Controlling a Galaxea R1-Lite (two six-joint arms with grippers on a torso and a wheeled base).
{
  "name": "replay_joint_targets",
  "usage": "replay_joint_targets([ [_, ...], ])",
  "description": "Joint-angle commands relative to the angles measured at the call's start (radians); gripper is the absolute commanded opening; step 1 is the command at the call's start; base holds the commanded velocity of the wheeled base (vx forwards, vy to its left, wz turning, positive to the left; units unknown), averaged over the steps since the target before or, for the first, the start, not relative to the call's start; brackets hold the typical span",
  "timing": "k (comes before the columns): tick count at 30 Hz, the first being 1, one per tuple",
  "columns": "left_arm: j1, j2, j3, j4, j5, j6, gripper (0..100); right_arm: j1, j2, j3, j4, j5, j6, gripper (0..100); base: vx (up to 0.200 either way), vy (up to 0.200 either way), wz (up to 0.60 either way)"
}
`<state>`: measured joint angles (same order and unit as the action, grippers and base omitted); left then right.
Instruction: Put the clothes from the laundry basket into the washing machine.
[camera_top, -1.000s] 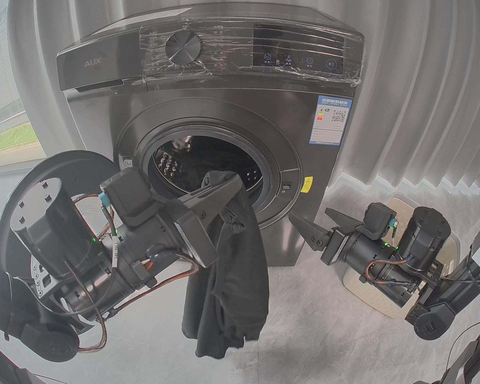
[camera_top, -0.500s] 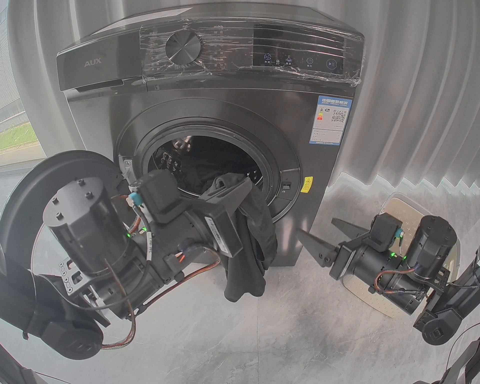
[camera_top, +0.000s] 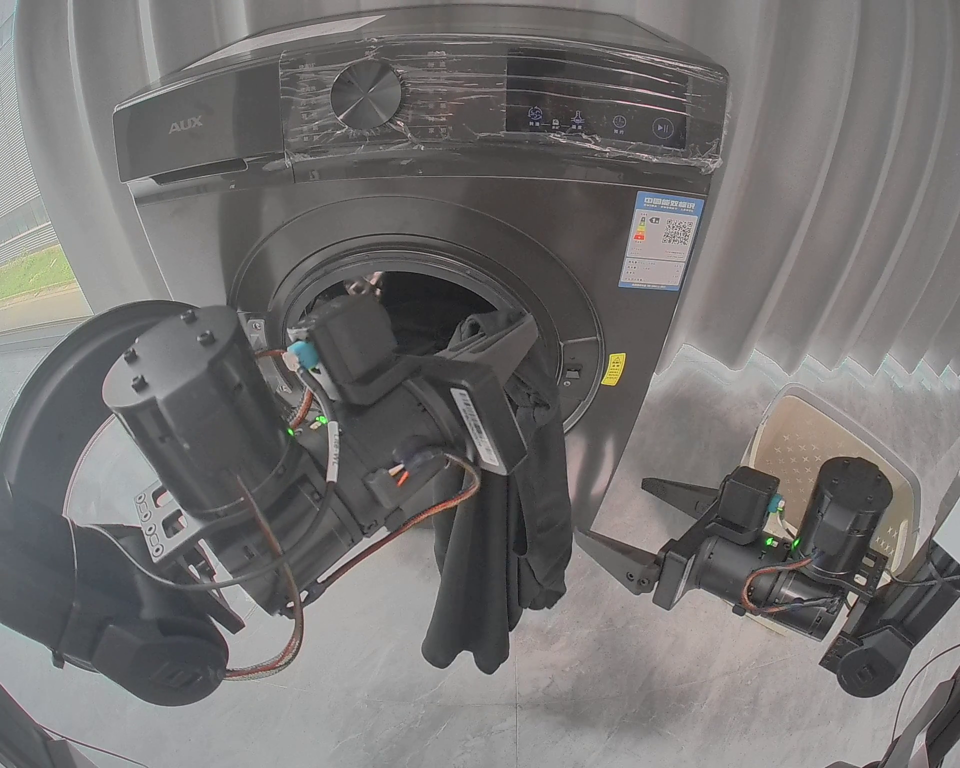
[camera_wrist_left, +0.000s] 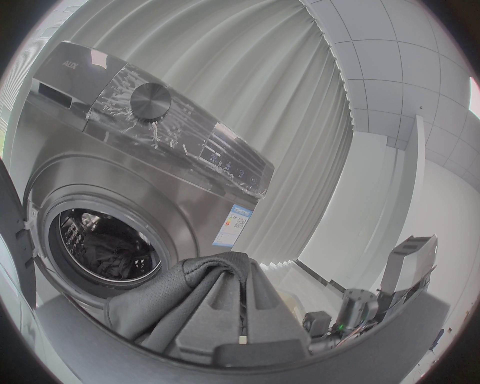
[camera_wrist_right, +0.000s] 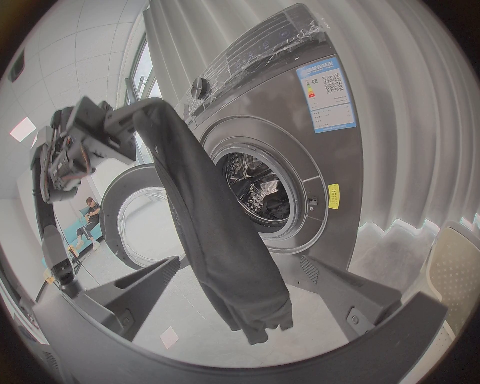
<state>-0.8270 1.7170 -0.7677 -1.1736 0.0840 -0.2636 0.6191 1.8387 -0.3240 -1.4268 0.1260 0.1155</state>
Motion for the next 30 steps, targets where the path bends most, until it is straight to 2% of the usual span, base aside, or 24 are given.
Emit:
replay_joint_targets([
  [1, -0.009, 0.0, -0.041, 0.002, -0.003, 0.0, 0, 0.01, 0.079, -0.038, -0.003, 0.006, -0.013, 100, 0.0, 0.0, 0.0],
  [4, -0.021, -0.002, -0.056, 0.002, -0.003, -0.002, 0, 0.059, 0.111, -0.069, -0.003, 0.006, -0.013, 100, 0.0, 0.0, 0.0],
  [10, -0.041, -0.002, -0.058, 0.002, -0.001, -0.002, 0, 0.093, 0.163, -0.119, -0.001, 0.004, -0.008, 100, 0.0, 0.0, 0.0],
  [21, -0.041, 0.0, -0.059, 0.002, 0.0, -0.002, 0, 0.077, 0.238, -0.204, 0.0, 0.003, 0.003, 100, 0.0, 0.0, 0.0],
  [30, -0.041, -0.002, -0.087, 0.003, 0.003, -0.002, 0, 0.011, 0.317, -0.305, 0.0, 0.004, 0.006, 100, 0.0, 0.0, 0.0],
])
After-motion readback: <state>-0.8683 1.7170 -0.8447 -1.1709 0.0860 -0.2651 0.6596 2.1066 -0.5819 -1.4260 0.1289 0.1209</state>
